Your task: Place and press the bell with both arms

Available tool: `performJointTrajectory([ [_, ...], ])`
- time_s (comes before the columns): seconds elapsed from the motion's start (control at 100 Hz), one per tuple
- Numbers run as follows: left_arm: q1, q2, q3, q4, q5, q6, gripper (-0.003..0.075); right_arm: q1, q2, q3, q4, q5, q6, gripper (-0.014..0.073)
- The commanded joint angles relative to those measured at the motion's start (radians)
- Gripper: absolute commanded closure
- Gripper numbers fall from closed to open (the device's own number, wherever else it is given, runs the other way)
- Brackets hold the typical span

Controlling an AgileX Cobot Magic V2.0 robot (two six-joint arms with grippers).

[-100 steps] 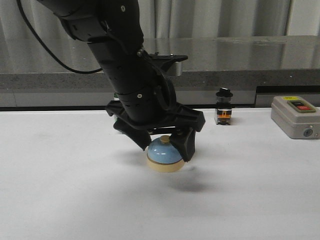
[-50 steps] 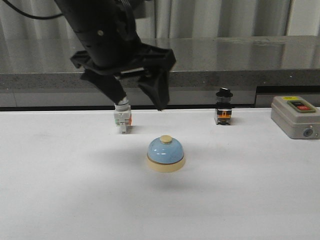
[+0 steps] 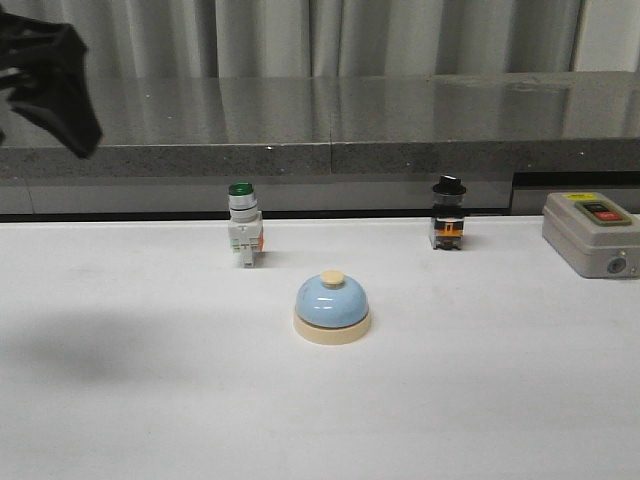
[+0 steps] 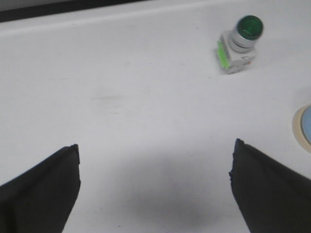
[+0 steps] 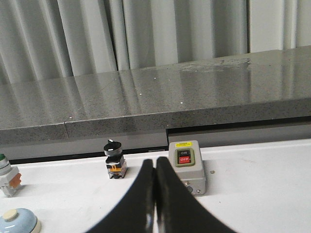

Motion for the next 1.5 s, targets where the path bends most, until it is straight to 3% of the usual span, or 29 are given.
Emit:
performJointTrajectory([
  [0.0,0.045,-0.122,0.041,-0.01,-0.097,-0.003,0.0122,-0.007,-0.019,-0.02,-0.01,-0.084,-0.004,0.0658],
  [0.26,0.092,-0.373,0.217,-0.012,-0.213,-0.003,0.0122,-0.007,-0.019,-0.02,-0.01,-0.084,-0.004,0.0658],
  [0.55,0.092,-0.634,0.358,-0.013,-0.223,-0.003,0.0135,-0.007,-0.019,-0.02,-0.01,-0.084,-0.004,0.0658],
  [0.67,0.092,-0.725,0.4,-0.013,-0.223,-0.003,0.0236,-0.007,-0.019,-0.02,-0.01,-0.084,-0.004,0.0658],
  [1.0,0.092,-0.796,0.421,-0.007,-0.223,-0.003,0.0741,-0.007,-0.019,-0.02,-0.01,-0.084,-0.004,0.0658],
  [1.49,0.092,-0.796,0.421,-0.007,-0.223,-0.003,0.0741,-0.007,-0.019,-0.02,-0.01,-0.084,-0.004,0.0658],
])
